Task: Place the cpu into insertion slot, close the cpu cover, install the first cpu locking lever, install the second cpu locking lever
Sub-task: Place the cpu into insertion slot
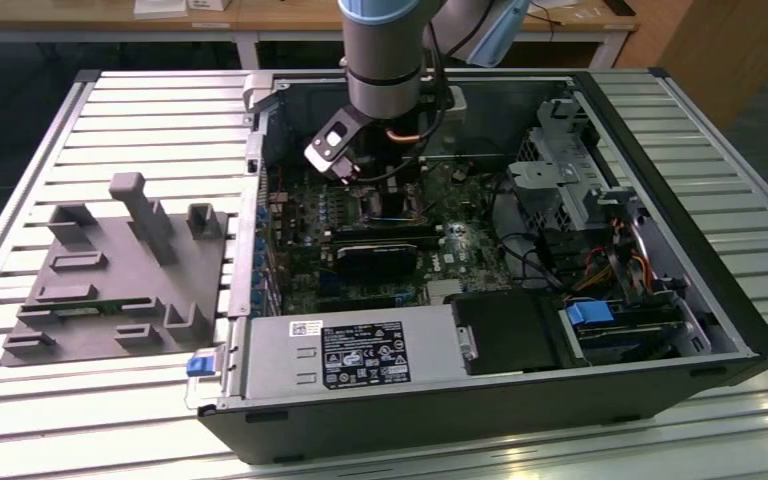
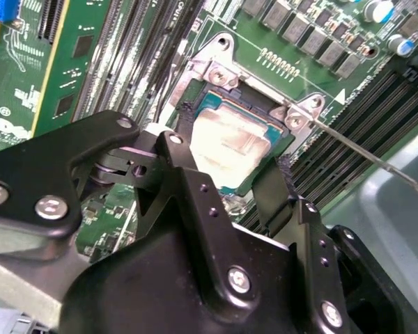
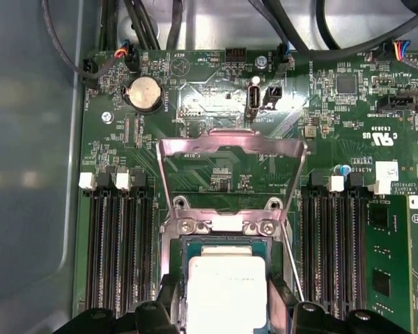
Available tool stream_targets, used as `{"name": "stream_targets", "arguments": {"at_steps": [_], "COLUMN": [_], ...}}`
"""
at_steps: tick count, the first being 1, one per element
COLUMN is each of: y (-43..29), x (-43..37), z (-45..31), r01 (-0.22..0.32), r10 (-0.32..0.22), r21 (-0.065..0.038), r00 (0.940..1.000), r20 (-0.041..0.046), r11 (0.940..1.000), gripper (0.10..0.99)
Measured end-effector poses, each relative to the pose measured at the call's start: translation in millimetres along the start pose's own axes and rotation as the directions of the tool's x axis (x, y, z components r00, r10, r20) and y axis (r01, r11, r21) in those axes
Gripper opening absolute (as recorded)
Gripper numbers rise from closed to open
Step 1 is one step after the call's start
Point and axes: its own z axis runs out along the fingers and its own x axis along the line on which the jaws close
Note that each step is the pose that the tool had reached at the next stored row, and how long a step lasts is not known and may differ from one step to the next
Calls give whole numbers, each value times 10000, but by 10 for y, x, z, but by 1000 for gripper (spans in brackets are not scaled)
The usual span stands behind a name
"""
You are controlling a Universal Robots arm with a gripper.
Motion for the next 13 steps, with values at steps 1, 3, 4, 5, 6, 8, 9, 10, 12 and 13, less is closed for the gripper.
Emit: {"name": "stream_targets", "arguments": {"at_steps": [1, 3, 4, 5, 6, 8, 9, 10, 12, 13], "y": [2, 4, 5, 7, 8, 10, 11, 12, 15, 16], "x": [0, 0, 0, 0, 0, 0, 0, 0, 0, 0], "z": [0, 1, 1, 1, 1, 1, -1, 0, 1, 1], "r01": [1, 1, 0, 1, 0, 0, 0, 0, 0, 0], "r10": [-1, -1, 0, -1, 0, 0, 0, 0, 0, 0], "r21": [0, 0, 0, 0, 0, 1, 4, 3, 1, 1], "r00": [10000, 10000, 10000, 10000, 10000, 10000, 10000, 10000, 10000, 10000], "r20": [0, 0, 0, 0, 0, 1, 6, 4, 2, 1], "r11": [10000, 10000, 10000, 10000, 10000, 10000, 10000, 10000, 10000, 10000], "gripper": [612, 612, 612, 612, 612, 596, 533, 533, 529, 529]}}
